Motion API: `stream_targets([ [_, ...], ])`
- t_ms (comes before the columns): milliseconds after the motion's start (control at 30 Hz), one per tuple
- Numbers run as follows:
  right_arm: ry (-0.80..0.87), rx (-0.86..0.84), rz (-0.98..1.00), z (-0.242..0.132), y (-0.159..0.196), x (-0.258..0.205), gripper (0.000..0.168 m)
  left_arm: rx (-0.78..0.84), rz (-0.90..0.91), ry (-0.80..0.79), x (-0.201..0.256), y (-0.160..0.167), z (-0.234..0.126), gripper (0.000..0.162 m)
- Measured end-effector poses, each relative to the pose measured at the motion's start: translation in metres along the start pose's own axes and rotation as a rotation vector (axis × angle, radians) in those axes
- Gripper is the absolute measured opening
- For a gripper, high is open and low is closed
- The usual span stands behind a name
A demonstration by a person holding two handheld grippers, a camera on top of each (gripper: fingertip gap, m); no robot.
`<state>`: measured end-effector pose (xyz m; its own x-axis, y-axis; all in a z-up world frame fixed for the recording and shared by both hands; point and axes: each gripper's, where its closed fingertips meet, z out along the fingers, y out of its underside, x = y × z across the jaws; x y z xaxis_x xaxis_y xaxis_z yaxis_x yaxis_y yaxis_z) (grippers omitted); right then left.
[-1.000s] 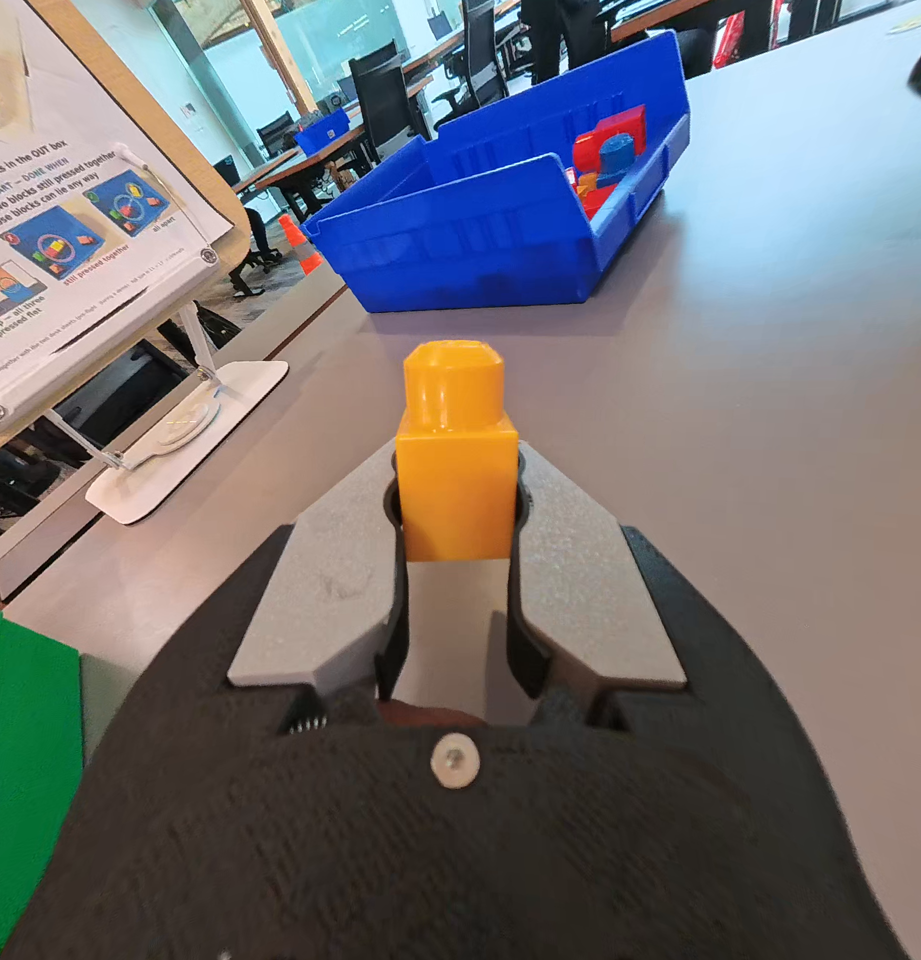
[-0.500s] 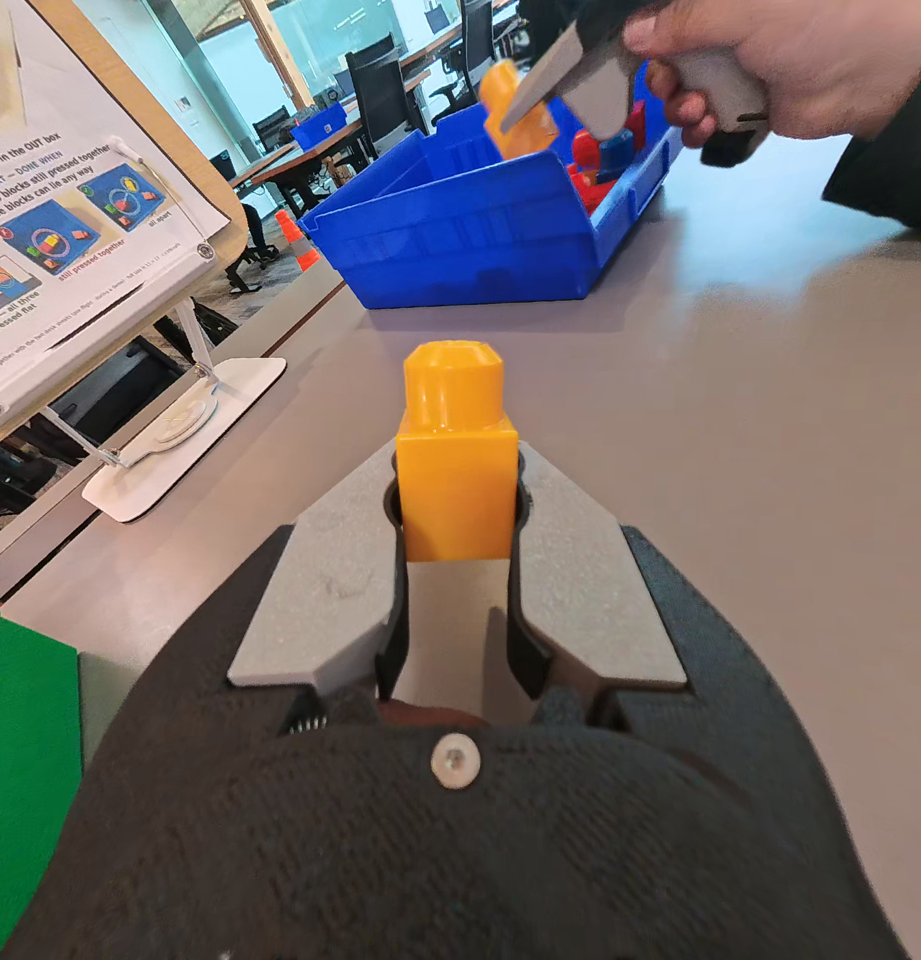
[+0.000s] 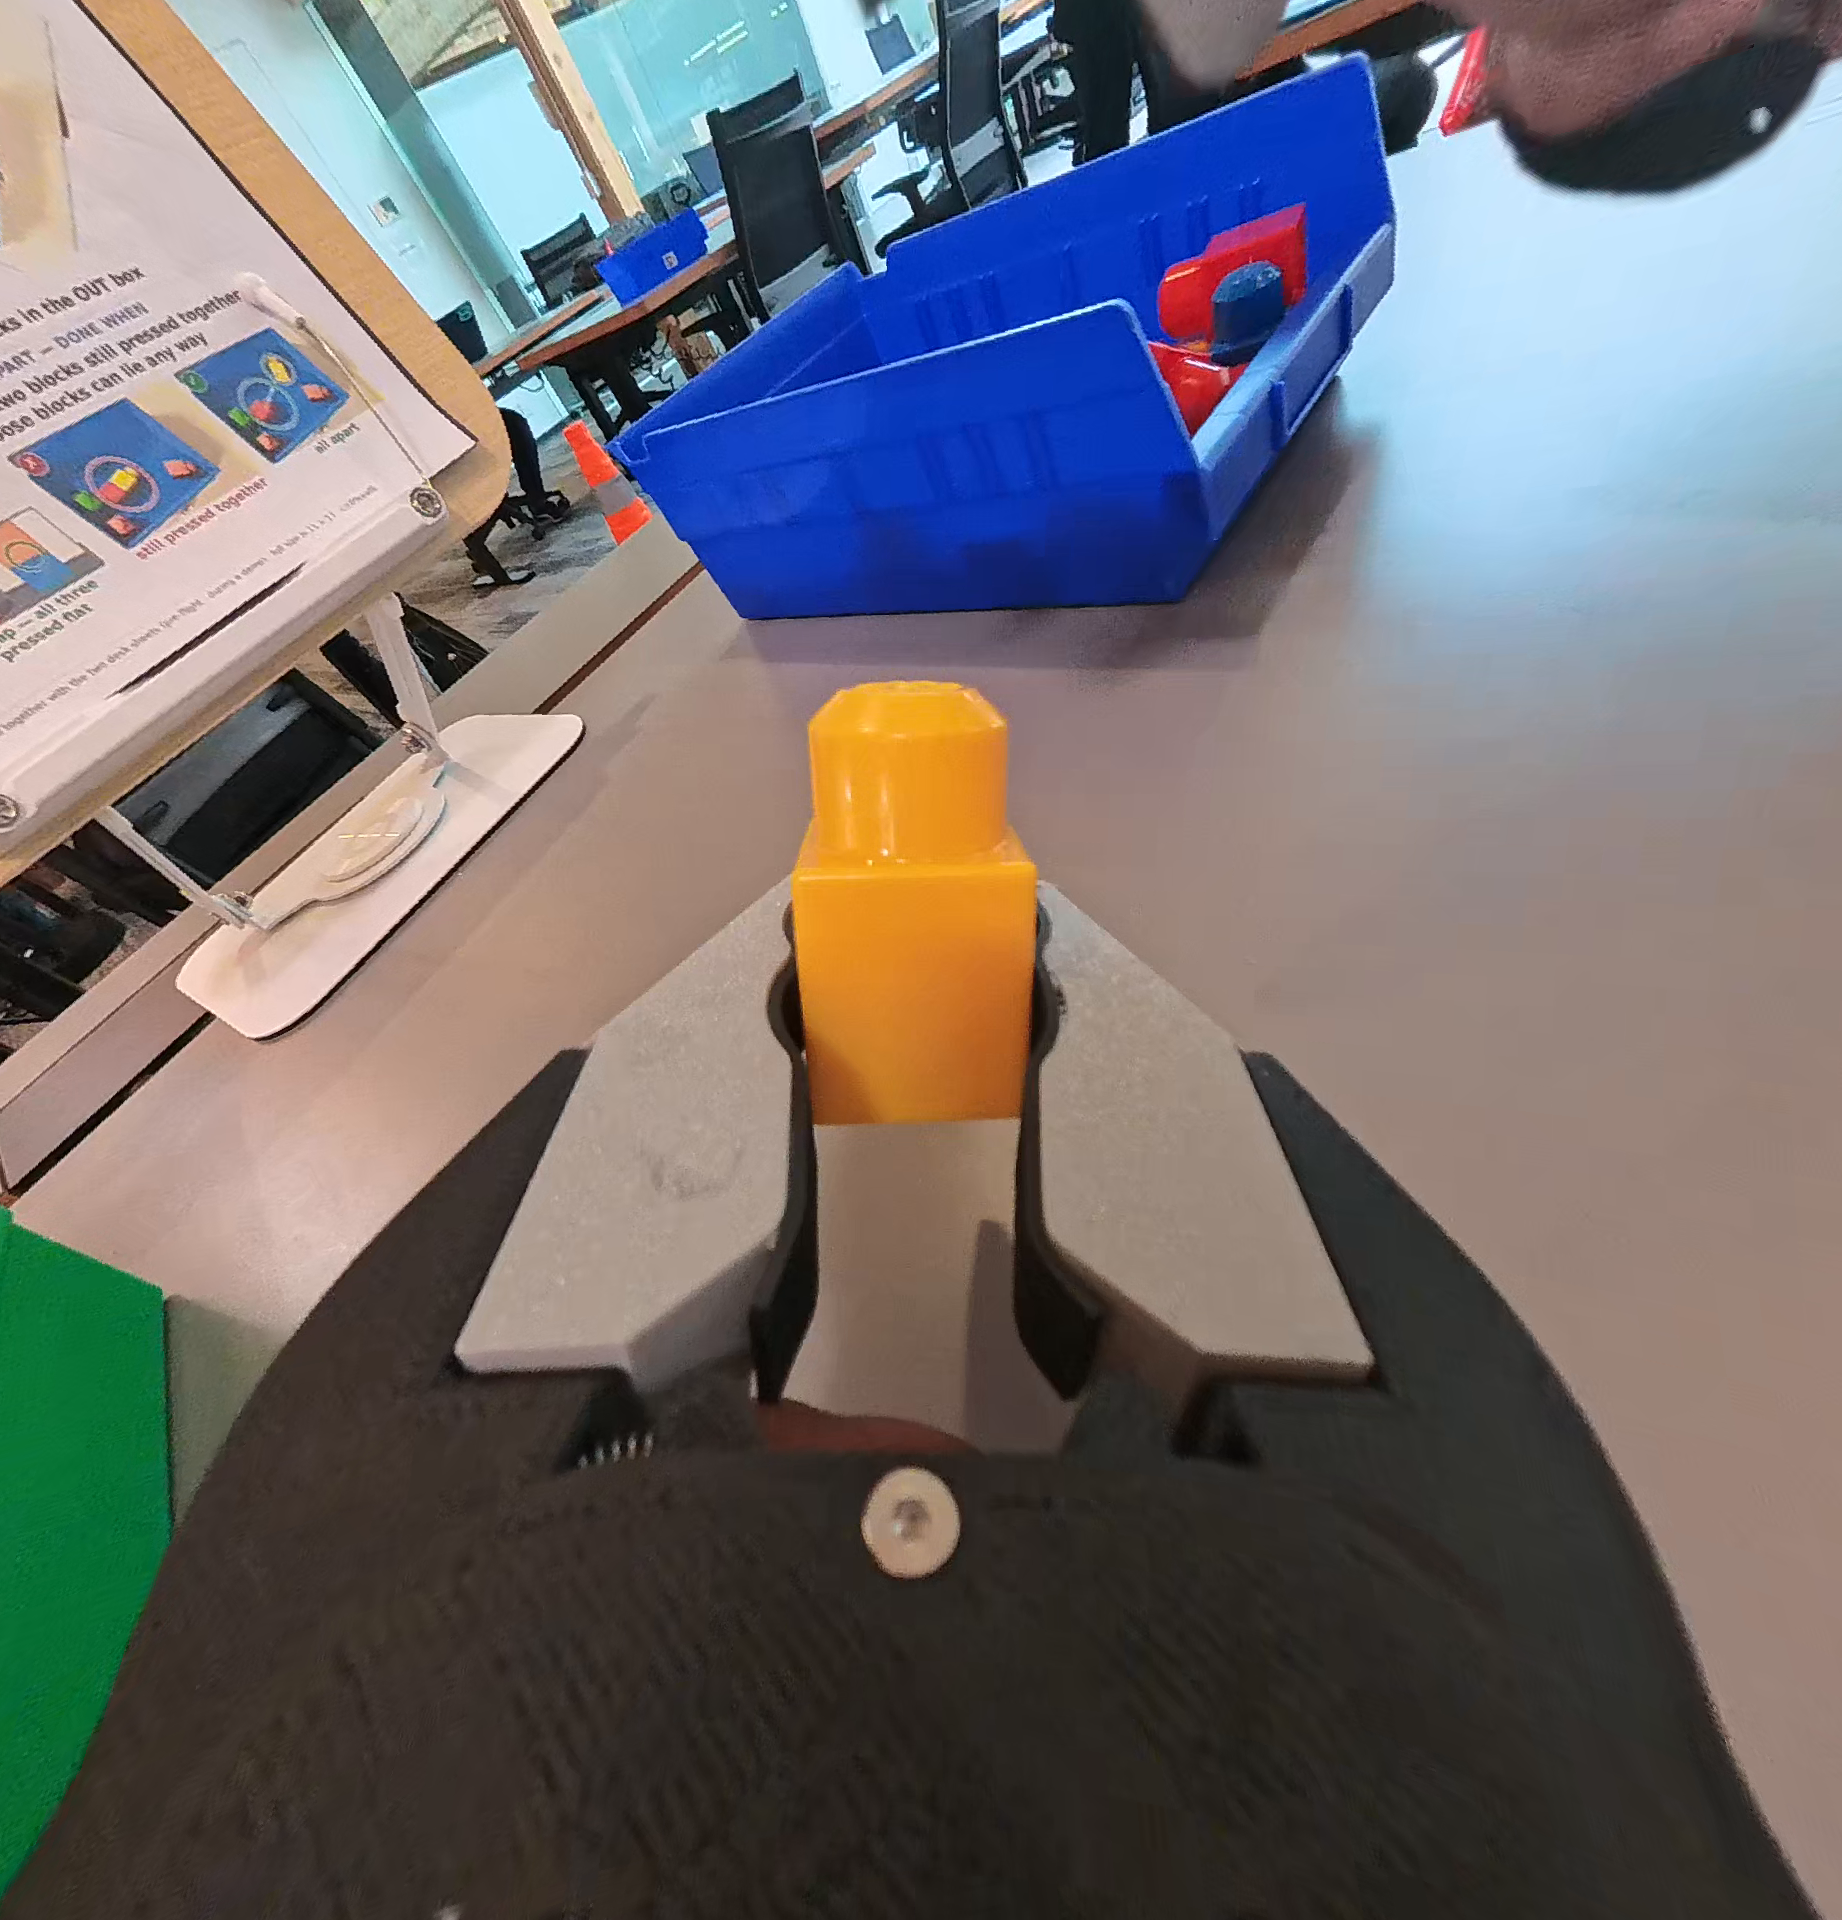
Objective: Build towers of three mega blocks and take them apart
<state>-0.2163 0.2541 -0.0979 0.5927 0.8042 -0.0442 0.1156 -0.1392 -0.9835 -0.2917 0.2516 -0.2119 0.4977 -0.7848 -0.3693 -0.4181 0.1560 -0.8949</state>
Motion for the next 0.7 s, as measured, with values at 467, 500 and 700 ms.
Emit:
stream_targets([
  [467, -0.065, -0.248, -0.130, 0.086, 0.066, -0.068, 0.039, -0.006, 0.025, -0.044, -0.004, 0.002, -0.001, 0.034],
  [500, -0.048, -0.214, -0.127, 0.078, 0.054, -0.063, 0.039, -0.025, 0.021, -0.055, -0.007, 0.005, -0.001, 0.033],
  [700, 0.296, 0.230, -0.208, -0.033, -0.062, -0.010, 0.035, -0.047, 0.029, -0.062, -0.008, 0.008, 0.000, 0.032],
])
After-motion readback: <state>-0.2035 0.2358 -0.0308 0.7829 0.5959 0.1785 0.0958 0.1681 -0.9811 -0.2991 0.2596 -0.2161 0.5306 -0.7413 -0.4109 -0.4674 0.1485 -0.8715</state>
